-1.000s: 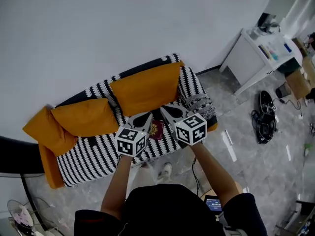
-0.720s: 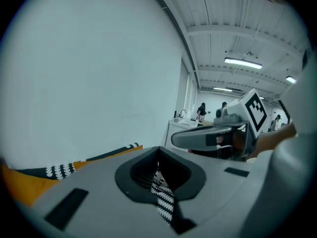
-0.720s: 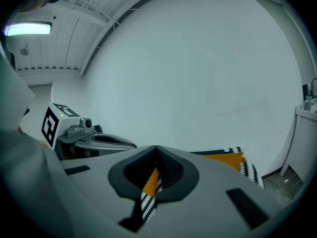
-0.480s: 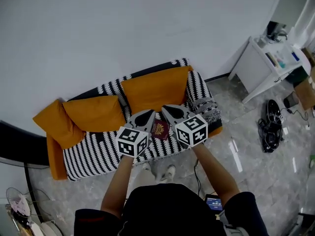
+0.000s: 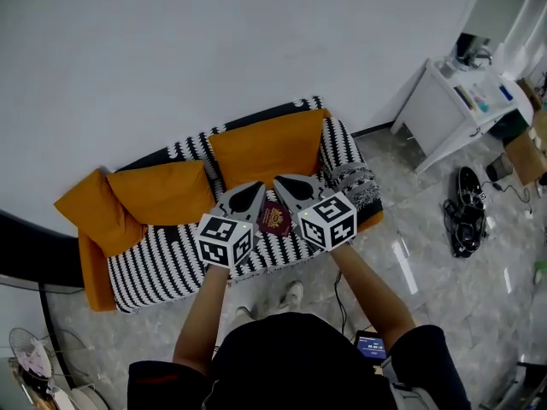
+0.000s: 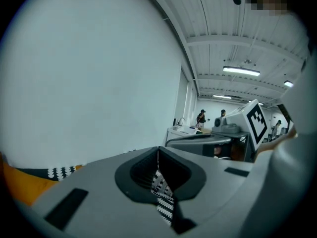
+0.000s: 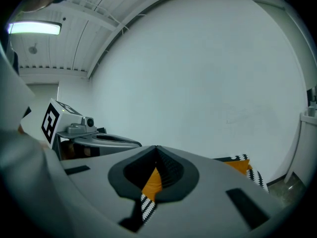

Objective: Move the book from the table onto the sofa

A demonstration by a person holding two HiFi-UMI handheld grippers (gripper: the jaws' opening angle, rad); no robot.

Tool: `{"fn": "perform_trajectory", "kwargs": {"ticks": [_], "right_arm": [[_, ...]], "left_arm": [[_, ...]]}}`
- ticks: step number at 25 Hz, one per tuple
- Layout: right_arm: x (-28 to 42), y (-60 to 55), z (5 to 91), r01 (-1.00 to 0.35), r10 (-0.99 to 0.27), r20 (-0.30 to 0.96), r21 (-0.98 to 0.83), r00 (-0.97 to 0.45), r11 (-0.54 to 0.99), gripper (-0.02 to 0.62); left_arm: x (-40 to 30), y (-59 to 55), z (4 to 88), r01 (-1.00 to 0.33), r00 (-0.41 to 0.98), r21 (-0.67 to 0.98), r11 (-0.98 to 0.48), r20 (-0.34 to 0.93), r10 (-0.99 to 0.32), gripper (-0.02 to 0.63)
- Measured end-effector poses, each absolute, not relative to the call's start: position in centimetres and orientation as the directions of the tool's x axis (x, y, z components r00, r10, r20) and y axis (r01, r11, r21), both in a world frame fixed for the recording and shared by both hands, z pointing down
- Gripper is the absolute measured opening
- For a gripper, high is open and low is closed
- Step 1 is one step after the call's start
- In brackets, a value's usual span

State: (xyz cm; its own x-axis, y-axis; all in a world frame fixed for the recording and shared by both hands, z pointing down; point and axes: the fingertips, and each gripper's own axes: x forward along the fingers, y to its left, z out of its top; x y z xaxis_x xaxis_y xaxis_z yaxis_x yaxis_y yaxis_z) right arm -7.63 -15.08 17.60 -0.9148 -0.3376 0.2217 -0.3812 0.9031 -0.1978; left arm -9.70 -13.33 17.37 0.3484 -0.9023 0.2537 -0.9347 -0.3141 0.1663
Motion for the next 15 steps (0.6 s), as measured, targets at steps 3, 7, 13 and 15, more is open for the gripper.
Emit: {"fn": "perform_trajectory", "kwargs": {"ticks": [3,7,13,15], "right_arm": [[-8.9,-14.0,17.1,-0.378,-0.34,0.226,-0.155,-0.913,0.913,0.015],[-10.4,-12.3,16.7,-0.402,-0.366,0.224,-0.145,-0.903,0.904,0.017],[-12.8,-9.6,15.0,-0.436,-0.408,0.188,-0.146,-0.894,0.888,0.017],[-13.6,-8.3,14.6,-0.445,-0.419,0.183,-0.14,-0.89,0.884,0.017]], "left_arm": [[-10.9,-12.3,16.8,-0.931,0.358,0.163,-0.326,0.24,-0.903,0.017],[-12.9,-10.5,16.3,-0.926,0.368,0.177,-0.333,0.224,-0.903,0.017],[-15.9,-7.7,14.6,-0.91,0.394,0.21,-0.358,0.167,-0.904,0.017],[-16.9,-6.6,14.4,-0.906,0.403,0.209,-0.368,0.161,-0.901,0.017]]}}
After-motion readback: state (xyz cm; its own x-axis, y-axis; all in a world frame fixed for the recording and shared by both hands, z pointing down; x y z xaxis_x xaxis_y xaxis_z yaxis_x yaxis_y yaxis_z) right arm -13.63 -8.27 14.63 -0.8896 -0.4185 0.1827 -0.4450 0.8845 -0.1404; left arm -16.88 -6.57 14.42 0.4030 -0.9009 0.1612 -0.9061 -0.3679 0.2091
